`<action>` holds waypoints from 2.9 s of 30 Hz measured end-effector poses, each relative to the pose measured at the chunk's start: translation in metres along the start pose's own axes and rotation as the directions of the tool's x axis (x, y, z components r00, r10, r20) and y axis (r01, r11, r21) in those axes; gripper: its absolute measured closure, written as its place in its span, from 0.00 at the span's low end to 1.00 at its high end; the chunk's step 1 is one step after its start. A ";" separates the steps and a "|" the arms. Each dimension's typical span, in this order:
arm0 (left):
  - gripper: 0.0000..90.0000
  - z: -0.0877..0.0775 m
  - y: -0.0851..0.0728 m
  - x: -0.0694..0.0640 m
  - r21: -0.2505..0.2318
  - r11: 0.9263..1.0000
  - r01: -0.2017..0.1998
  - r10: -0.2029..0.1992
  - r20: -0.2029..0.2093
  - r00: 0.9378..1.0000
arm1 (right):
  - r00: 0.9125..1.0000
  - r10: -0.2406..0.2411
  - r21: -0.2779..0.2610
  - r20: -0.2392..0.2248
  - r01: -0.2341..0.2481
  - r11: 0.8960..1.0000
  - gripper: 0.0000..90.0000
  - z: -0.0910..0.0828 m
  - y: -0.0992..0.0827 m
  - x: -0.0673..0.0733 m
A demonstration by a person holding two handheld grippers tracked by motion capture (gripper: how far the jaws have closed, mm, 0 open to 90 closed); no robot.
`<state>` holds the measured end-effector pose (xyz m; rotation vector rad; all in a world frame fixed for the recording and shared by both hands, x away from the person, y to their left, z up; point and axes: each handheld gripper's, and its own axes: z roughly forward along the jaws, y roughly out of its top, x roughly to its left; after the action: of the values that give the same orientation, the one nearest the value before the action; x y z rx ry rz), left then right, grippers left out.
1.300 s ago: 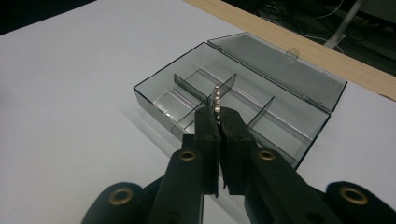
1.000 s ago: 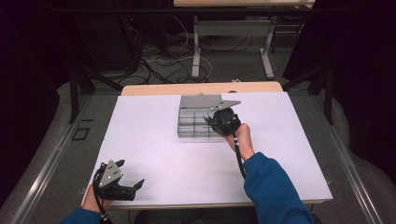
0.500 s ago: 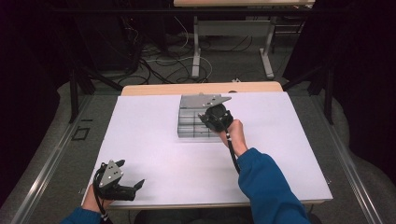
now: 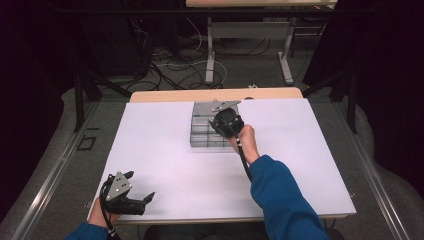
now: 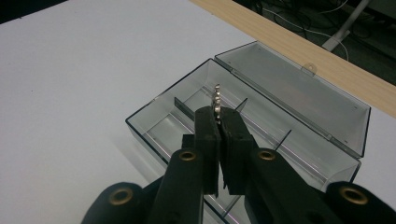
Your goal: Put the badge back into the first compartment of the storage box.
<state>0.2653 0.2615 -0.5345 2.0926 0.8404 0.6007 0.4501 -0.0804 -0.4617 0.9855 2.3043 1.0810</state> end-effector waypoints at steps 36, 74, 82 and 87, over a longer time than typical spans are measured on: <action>0.02 0.003 0.000 0.002 0.003 1.000 0.001 -0.001 0.007 1.000 | 0.999 0.027 0.087 0.025 -0.029 0.996 0.96 0.056 -0.001 -0.006; 0.02 0.003 0.000 0.002 0.000 1.000 -0.001 0.001 0.008 1.000 | 1.000 0.017 0.100 0.025 -0.019 0.995 0.96 0.085 -0.001 -0.001; 0.02 0.003 0.000 0.002 0.000 1.000 -0.001 0.001 0.008 1.000 | 1.000 0.001 0.144 0.030 -0.005 0.990 0.96 0.088 -0.001 -0.001; 0.02 0.003 0.000 0.002 0.001 1.000 -0.001 0.001 0.008 1.000 | 0.999 0.020 0.138 0.038 -0.025 0.990 0.96 0.090 -0.002 0.000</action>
<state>0.2687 0.2616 -0.5363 2.0948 0.8350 0.5923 0.5046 -0.0366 -0.5190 1.0770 2.3698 0.9139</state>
